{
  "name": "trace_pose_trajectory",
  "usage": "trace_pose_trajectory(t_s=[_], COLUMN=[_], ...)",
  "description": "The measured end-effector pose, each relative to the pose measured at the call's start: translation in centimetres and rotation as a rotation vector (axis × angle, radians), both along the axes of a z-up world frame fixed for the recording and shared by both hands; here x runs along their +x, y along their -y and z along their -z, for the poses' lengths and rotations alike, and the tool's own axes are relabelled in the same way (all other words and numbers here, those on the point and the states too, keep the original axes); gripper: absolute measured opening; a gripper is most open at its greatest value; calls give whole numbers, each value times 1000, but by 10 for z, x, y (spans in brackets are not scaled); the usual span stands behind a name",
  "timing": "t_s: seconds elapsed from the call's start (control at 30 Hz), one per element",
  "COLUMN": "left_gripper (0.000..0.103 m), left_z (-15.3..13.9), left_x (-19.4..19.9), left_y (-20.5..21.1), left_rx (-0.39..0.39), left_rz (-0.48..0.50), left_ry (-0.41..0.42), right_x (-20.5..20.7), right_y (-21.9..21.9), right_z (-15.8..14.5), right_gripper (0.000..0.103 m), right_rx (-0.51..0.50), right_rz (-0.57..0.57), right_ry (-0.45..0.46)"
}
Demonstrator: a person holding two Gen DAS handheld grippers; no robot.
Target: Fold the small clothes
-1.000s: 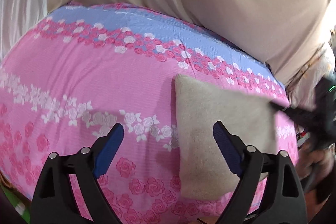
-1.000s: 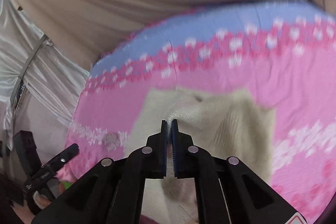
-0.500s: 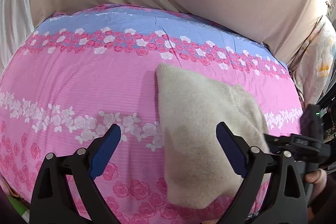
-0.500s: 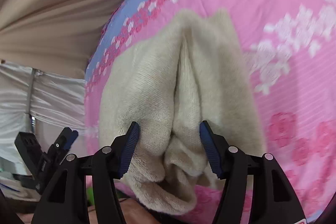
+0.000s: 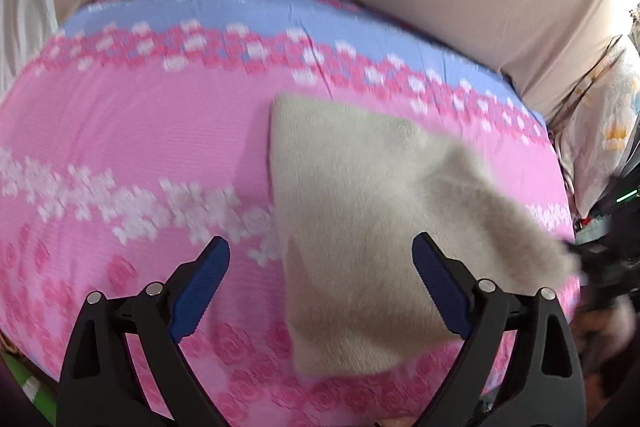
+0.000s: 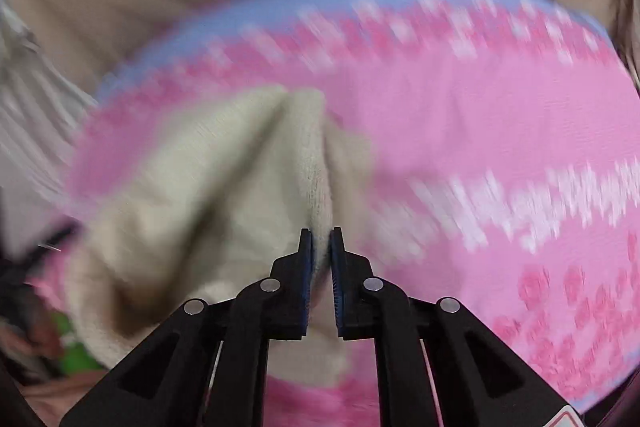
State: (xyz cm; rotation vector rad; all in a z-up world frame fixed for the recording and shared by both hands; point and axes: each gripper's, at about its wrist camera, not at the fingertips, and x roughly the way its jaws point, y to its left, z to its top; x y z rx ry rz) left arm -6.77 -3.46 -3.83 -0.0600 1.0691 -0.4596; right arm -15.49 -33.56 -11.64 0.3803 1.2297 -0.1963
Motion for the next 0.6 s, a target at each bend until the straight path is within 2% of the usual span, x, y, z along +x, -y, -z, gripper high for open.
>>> trace_pose_trajectory(t_s=[0.03,0.07,0.1,0.13,0.17,0.2,0.27,0.33,0.37,0.4,0.43,0.47,0.57,0.6], left_gripper=[90,90,90,90,90,90,90,90,90,90,90,90,90,90], left_z=[3,4,4,5,7,11,15,12,10,8,6,4,-6,-8], left_x=[-2,-4,-6,-6,-7,-5,-5,-7,-8,-9,-9,-9,-12,-14], left_y=[2,3,4,4,4,4,7,10,12,15,17,19,19,18], left_rx=[9,15,17,18,19,19,19,12,11,11,16,22,29,23], left_rz=[6,8,10,10,4,-2,-5,10,17,27,37,45,69,76], left_ry=[-11,-11,-7,-6,-10,-29,-42,-28,-20,-12,-4,5,39,43], right_x=[-8,-16,-21,-21,-17,-7,19,40,50,46,47,42,14,12], right_y=[4,6,9,8,7,3,-10,-27,-33,-37,-43,-47,-32,-22], right_z=[-4,-18,-31,-41,-48,-51,-44,-24,-8,3,6,-2,-57,-61], right_gripper=[8,9,13,36,65,71,71,71,63,45,17,16,15,15], right_rx=[73,185,265,329,388,445,436,421,443,486,517,496,358,317], right_rz=[32,62,87,103,105,78,27,-10,-13,-26,-42,-47,-45,-31], right_ry=[41,139,216,264,298,314,262,186,134,111,104,134,304,319])
